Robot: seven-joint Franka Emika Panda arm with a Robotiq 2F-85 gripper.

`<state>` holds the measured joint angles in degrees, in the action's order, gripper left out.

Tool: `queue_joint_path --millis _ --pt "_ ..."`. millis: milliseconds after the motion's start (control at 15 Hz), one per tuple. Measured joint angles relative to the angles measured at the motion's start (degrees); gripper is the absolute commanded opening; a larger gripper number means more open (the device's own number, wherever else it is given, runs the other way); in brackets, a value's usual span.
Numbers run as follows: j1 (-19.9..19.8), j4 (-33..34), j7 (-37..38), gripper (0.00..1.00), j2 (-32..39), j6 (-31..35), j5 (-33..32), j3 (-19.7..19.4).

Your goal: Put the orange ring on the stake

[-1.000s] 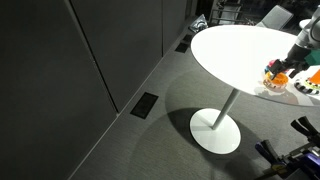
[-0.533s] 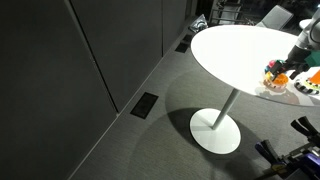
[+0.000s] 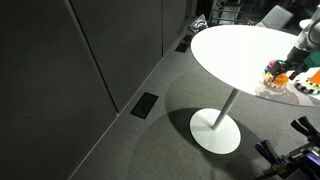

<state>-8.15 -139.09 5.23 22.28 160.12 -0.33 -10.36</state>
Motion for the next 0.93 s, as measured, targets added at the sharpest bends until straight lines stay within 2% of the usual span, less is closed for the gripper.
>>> queue_joint_path --millis 67,133,267,467,600,733,933 --pt "0.02 0.09 0.0 1.0 0.07 0.03 0.0 0.0" --pt "0.03 0.17 0.0 0.79 0.13 0.06 0.0 0.0" --pt "0.04 0.32 0.0 0.67 0.3 0.21 0.0 0.0" --pt "0.04 0.72 0.0 0.58 0.3 0.52 0.0 -0.02" --pt "0.04 1.11 0.0 0.56 0.31 0.57 0.0 -0.08" --pt "0.04 1.29 0.0 0.48 0.29 0.59 0.0 -0.19" --pt "0.05 1.49 0.0 0.45 0.23 0.59 0.0 -0.27"
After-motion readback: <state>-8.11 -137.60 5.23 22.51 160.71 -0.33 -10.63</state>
